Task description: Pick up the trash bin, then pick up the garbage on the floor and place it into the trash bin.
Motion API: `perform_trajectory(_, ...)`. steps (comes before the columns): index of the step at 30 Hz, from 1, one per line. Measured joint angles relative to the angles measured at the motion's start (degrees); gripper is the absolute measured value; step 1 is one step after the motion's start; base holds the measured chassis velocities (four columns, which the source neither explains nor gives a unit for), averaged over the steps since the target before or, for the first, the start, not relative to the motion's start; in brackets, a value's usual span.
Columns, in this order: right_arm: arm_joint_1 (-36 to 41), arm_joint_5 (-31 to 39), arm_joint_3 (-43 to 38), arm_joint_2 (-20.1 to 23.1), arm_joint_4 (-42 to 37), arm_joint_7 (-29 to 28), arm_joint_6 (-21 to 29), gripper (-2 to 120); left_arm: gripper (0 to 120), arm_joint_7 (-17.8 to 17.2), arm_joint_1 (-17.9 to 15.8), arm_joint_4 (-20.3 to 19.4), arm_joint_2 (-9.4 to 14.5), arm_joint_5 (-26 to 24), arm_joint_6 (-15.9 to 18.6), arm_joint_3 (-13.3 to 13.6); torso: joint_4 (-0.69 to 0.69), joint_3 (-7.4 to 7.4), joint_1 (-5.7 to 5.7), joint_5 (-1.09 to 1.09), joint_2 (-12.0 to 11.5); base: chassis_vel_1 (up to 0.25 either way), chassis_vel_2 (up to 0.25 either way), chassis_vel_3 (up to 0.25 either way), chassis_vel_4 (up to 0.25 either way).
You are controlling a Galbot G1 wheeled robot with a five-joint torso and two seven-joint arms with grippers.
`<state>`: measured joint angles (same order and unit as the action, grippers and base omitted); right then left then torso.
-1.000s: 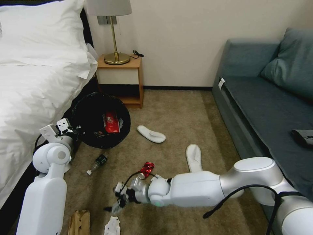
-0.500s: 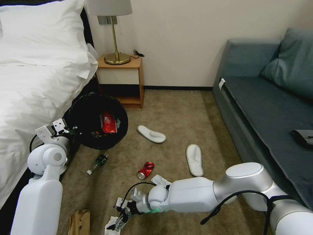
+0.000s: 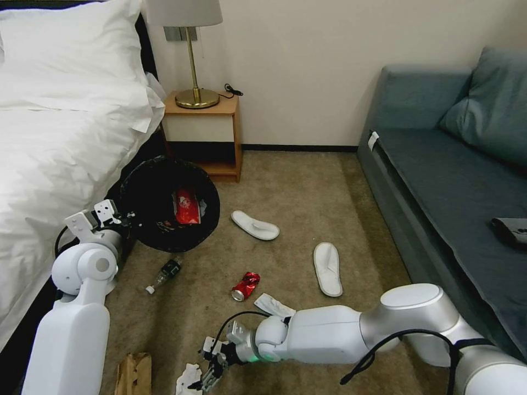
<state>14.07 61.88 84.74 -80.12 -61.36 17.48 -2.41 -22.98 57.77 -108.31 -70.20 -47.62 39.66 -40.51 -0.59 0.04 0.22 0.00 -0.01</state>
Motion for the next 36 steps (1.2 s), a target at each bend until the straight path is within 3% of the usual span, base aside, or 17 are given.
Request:
perform_trajectory(14,2.0,-2.6,-0.8,-4.5,10.6,4.6,-1.4,100,0,0.3,1.8,-2.2,-0.1,0.9,-0.3,0.9,0.01,0.0,0.0,0.0,0.0,0.0,0.0,0.0,0.0)
perform_trajectory(36,2.4,-3.8,-1.4,-12.1,19.5,7.3,-2.9,100,0,0.1,1.7,-3.1,-1.0,2.6,-0.5,3.0,0.01,0.0,0.0,0.0,0.0,0.0,0.0,0.0,0.0)
